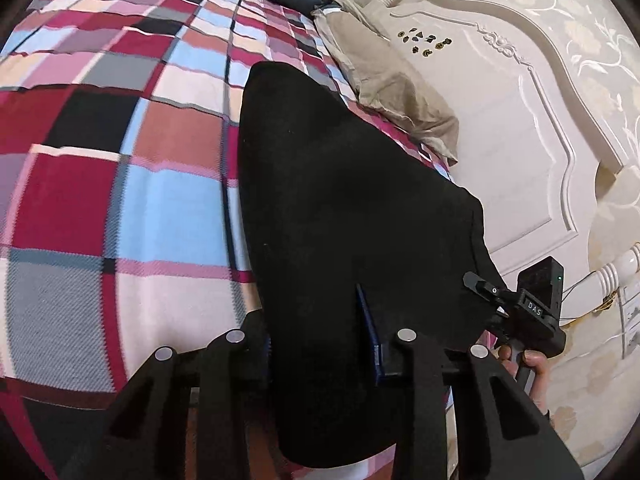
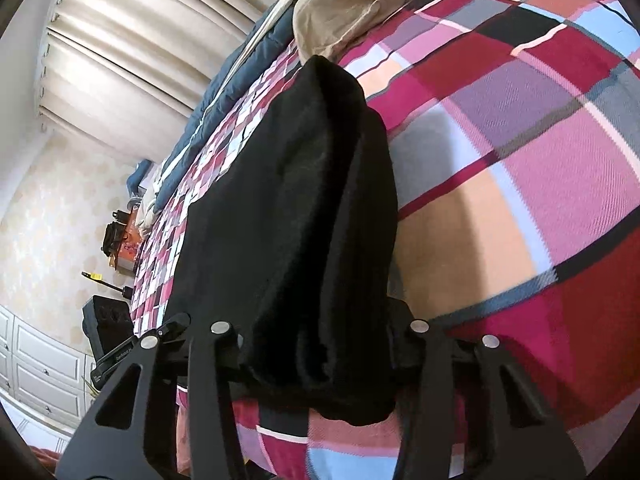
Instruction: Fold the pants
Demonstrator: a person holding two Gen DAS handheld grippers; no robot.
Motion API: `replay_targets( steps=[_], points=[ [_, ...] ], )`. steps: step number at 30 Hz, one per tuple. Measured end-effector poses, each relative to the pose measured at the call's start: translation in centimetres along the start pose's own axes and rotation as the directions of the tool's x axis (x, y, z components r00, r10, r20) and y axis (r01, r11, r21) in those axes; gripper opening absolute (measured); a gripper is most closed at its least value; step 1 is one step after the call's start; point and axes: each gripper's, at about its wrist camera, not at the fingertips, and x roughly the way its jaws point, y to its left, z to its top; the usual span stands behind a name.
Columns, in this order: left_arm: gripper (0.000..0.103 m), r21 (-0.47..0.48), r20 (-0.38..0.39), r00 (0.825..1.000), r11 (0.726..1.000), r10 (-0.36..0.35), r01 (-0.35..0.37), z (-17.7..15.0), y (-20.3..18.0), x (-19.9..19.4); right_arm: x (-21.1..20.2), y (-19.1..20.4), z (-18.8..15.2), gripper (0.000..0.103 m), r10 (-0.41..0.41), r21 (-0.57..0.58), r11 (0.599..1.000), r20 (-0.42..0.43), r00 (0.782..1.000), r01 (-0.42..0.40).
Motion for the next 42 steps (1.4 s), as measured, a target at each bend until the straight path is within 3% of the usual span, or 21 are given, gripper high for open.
replay_targets(
  steps=[31, 36, 42],
  points=[
    [0.035, -0.112, 0.131, 0.987, 0.991, 0.094, -0.079, -2.9, 9.4, -11.5, 10.6, 10.7, -1.4, 0.044, 0.102, -0.125, 0.984, -0.168, 0.981, -0.124],
    [0.039, -0.108, 0.131, 0.989, 0.993, 0.065, -0.051, -3.2, 9.9, -11.6, 10.5, 9.3, -1.6, 0.045, 0.091, -0.107, 0.988, -0.157, 0.983, -0.108],
    [0.054, -0.116, 0.126, 0.992, 0.993, -0.017, 0.032, -2.9, 11.0, -12.1, 9.7, 8.0, -1.5, 0.06, 0.127, -0.061, 0.989, -0.133, 0.983, -0.136]
  ],
)
